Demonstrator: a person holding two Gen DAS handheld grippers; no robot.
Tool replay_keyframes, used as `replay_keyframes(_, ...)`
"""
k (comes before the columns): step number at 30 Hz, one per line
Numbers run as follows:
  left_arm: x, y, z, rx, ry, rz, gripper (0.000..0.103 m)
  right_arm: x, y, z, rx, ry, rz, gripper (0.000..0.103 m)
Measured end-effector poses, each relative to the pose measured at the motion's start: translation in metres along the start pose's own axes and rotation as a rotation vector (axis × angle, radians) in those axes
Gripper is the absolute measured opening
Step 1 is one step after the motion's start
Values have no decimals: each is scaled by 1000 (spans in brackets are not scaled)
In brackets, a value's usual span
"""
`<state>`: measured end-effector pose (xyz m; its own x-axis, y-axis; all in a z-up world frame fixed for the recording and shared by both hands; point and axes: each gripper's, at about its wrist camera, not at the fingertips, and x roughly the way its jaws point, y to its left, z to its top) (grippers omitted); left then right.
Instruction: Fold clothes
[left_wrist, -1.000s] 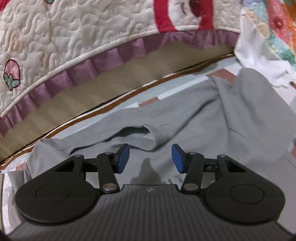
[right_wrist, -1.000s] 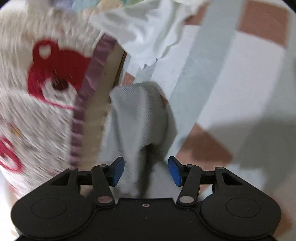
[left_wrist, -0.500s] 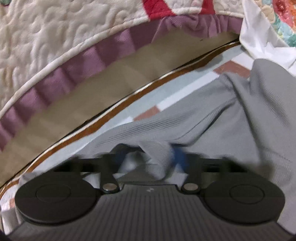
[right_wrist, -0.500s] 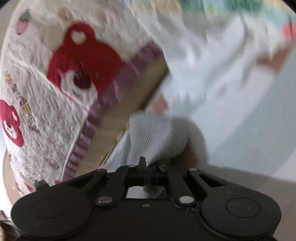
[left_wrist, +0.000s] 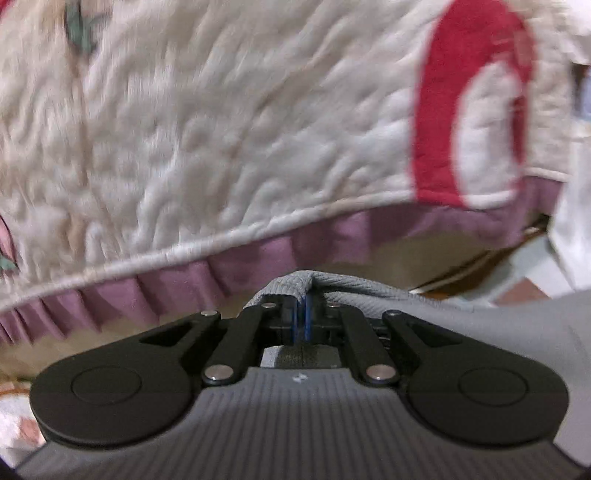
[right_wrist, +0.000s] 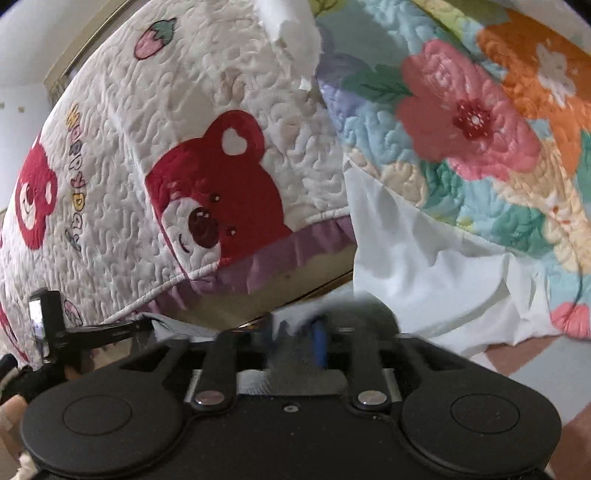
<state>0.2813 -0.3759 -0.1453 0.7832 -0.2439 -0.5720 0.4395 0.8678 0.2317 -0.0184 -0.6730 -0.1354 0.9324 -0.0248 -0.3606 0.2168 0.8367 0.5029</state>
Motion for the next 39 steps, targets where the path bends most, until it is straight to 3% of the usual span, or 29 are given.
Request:
replay_keyframes(6,51,-15,-11,99,142,75,4,16,-18,-3,85,118,-107,36)
replay_keyframes(10,50,-12,-11,65,171,67,7,26,-33,-4,164,212,-180,52)
replay_keyframes(12,44,-10,-9,39,167,48,8,28,-37,-6,214,253,-162,53)
replay_keyframes(14,37,-7,-8,12,163,30,26,26,-35,-7,271,277,-166,53)
replay_keyframes(15,34,-6,-7,-1,161,20,44,24,-33,-7,301,285,-174,53)
replay_keyframes(16,29,-4,-6,-15,157,6,52,20,-30,-8,335,281,-179,53)
replay_keyframes(19,3,-1,-9,-57,137,-46,54,-3,-16,-21,434,210,-148,53)
replay_keyframes(21,-10,-1,-15,-96,138,-116,54,-10,-2,-32,382,241,-113,53)
replay_keyframes(23,-23,-4,-23,-126,147,-179,54,-11,0,-41,340,276,-143,53)
replay_keyframes(28,-27,-27,-46,-74,236,-169,54,5,-19,-61,564,344,10,55)
replay_keyframes(31,-21,-23,-51,-76,264,-154,54,22,-13,-62,529,320,44,61)
replay_keyframes(33,-20,-20,-55,-92,276,-145,54,38,-10,-60,472,253,20,62)
replay_keyframes(35,-27,-15,-61,-106,286,-168,54,48,1,-54,352,221,-33,58)
replay_keyframes(36,-27,-11,-65,-91,315,-193,54,52,7,-51,284,211,-62,45)
replay_keyframes(37,-28,-8,-67,-72,345,-208,54,52,16,-50,195,219,-97,7)
replay_keyframes(39,-37,5,-58,-49,402,-195,54,45,27,-47,69,187,-139,5)
